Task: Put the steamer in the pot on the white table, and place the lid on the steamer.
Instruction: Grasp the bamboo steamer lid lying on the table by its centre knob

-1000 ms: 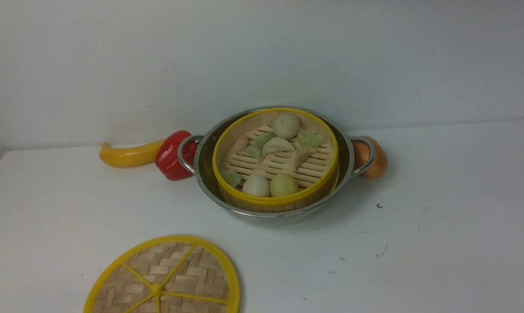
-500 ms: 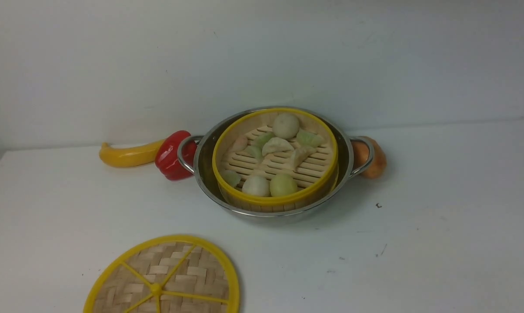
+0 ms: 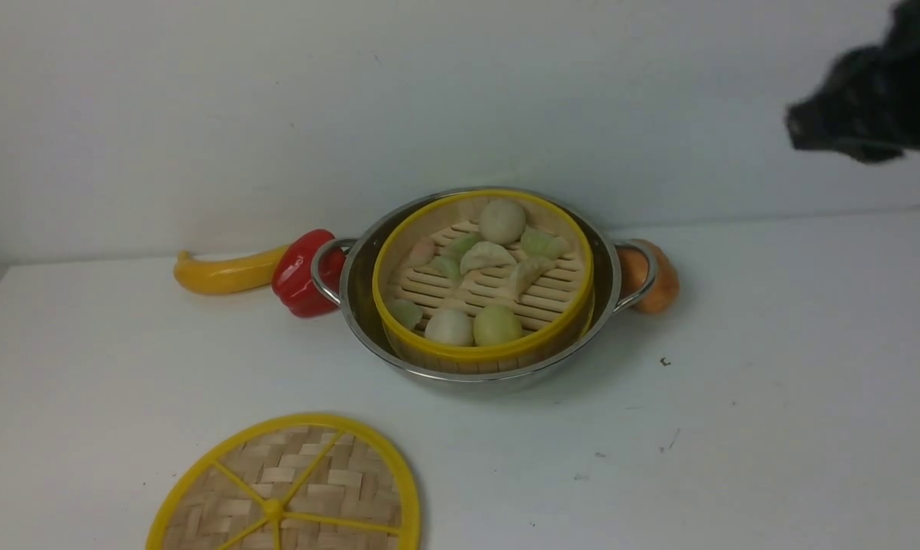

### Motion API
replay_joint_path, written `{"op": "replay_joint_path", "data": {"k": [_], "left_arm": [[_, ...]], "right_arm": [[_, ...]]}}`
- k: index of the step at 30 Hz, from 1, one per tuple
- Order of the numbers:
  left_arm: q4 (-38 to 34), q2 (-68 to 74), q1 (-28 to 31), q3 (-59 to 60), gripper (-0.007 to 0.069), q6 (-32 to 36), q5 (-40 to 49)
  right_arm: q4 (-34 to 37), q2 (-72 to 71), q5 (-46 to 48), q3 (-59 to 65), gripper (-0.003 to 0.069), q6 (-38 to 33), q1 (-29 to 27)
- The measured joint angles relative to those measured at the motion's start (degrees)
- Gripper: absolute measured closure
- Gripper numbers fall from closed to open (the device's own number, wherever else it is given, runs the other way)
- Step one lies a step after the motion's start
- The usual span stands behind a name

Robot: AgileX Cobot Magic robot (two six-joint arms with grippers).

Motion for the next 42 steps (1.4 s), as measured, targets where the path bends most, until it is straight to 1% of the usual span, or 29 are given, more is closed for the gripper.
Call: {"op": "replay_joint_path", "data": {"k": [3, 4, 5, 6, 8, 11, 12, 14, 16, 17, 20, 24, 28, 33, 35, 42], "left_arm": [[0.0, 0.0, 0.0, 0.0, 0.0384, 0.0, 0.0], [0.0, 0.0, 0.0, 0.0, 0.0384, 0.0, 0.0], [0.0, 0.0, 0.0, 0.0, 0.0384, 0.0, 0.0], [0.0, 0.0, 0.0, 0.0, 0.0384, 0.0, 0.0], [0.0, 0.0, 0.0, 0.0, 0.0384, 0.0, 0.0], [0.0, 0.0, 0.0, 0.0, 0.0384, 0.0, 0.0], [0.0, 0.0, 0.0, 0.0, 0.0384, 0.0, 0.0], [0.0, 0.0, 0.0, 0.0, 0.0384, 0.0, 0.0], [0.0, 0.0, 0.0, 0.0, 0.0384, 0.0, 0.0], [0.0, 0.0, 0.0, 0.0, 0.0384, 0.0, 0.0], [0.0, 0.0, 0.0, 0.0, 0.0384, 0.0, 0.0], [0.0, 0.0, 0.0, 0.0, 0.0384, 0.0, 0.0], [0.0, 0.0, 0.0, 0.0, 0.0384, 0.0, 0.0], [0.0, 0.0, 0.0, 0.0, 0.0384, 0.0, 0.0], [0.0, 0.0, 0.0, 0.0, 0.0384, 0.0, 0.0], [0.0, 0.0, 0.0, 0.0, 0.0384, 0.0, 0.0]], "right_arm": [[0.0, -11.11, -9.77, 14.58, 0.0522, 0.13, -4.27], [0.0, -13.16, -12.22, 17.94, 0.0518, 0.13, -5.32], [0.0, -13.82, -12.22, 18.74, 0.0518, 0.13, -5.59], [-0.04, -19.64, -17.45, 24.85, 0.0508, 0.24, -7.77], [-0.29, -24.63, -21.74, 30.99, 0.0498, 0.24, -10.22], [-0.36, -33.83, -26.81, 39.59, 0.0483, 0.24, -13.49], [-0.36, -35.09, -27.07, 40.08, 0.0482, 0.24, -13.67], [-0.36, -42.51, -29.4, 46.06, 0.0469, 0.24, -15.16], [-0.36, -46.08, -29.92, 48.53, 0.0464, 0.24, -15.34], [-0.31, -51.04, -30.18, 51.56, 0.0457, 0.24, -15.39], [-0.62, -57.96, -30.25, 56.48, 0.0449, 0.24, -15.24], [-4.55, -63.47, -30.0, 61.62, 0.0438, 0.37, -14.19], [-5.84, -66.63, -28.96, 64.34, 0.0426, 1.54, -13.26], [-5.97, -69.16, -23.4, 65.95, 0.042, 1.77, -11.3], [-5.97, -69.16, -22.53, 66.26, 0.042, 1.77, -10.73], [-5.73, -69.16, -22.31, 66.37, 0.042, 2.86, -8.88]]}}
